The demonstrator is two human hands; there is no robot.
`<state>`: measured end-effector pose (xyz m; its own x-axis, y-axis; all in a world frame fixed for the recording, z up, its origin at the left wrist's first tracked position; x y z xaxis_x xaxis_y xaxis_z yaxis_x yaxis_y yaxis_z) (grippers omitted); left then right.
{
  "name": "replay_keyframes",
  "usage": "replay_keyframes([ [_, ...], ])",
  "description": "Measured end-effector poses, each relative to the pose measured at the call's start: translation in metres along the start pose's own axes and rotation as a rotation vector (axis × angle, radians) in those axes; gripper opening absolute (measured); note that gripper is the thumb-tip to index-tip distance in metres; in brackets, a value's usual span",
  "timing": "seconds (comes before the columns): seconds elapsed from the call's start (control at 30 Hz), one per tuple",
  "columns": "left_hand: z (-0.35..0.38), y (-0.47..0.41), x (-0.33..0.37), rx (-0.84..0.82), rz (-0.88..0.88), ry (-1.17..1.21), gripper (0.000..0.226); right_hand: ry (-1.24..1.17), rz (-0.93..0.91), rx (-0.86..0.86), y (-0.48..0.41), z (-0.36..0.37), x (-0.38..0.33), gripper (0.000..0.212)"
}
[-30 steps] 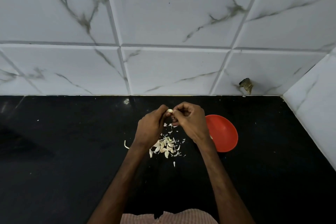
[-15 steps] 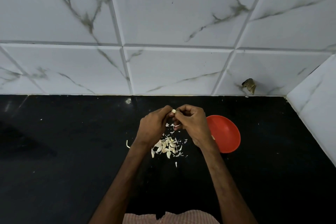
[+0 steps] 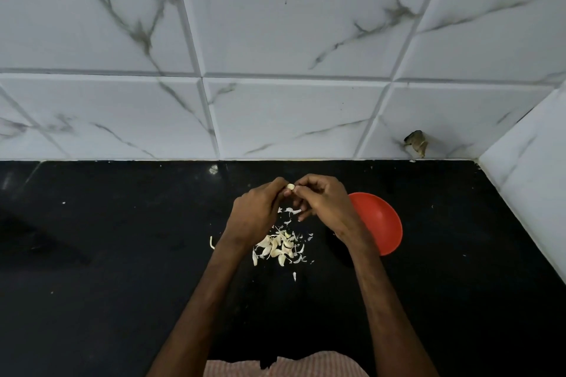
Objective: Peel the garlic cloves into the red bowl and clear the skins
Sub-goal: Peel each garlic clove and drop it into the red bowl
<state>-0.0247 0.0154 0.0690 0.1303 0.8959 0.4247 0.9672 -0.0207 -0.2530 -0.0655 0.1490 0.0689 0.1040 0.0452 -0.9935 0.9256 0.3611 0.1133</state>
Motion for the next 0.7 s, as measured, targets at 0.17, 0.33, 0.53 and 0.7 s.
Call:
replay_keyframes([
  [0.17,0.0083,0.0014,-0.0025,-0.065,-0.060,0.259,0.026,0.008,-0.056,0.069,-0.0004,0.0002,-0.0013,0.013],
  [0.33,0.0107,0.0029,-0.0025,-0.057,-0.117,0.601,0.034,0.029,-0.064,0.082,-0.0011,-0.0012,-0.0007,0.016],
  [0.53,0.0081,0.0009,-0.0047,-0.024,-0.143,0.724,0.037,0.088,-0.079,0.076,0.0001,-0.0035,-0.0011,0.023],
  [0.7,0.0071,0.0014,-0.0051,-0.018,-0.131,0.690,0.035,0.198,-0.126,0.073,0.0013,-0.0060,-0.0024,0.023],
])
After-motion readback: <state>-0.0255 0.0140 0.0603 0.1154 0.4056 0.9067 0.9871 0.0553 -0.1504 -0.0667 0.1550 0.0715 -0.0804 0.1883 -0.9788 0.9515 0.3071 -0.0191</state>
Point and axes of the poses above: each hand's wrist, its own y-axis away from the middle knuckle, its own z-axis out of the palm, x = y × z, the point moved 8 cm from there along -y, towards the middle knuckle, and after that the axes turned 10 degrees about -y, right-handed, at the moved point
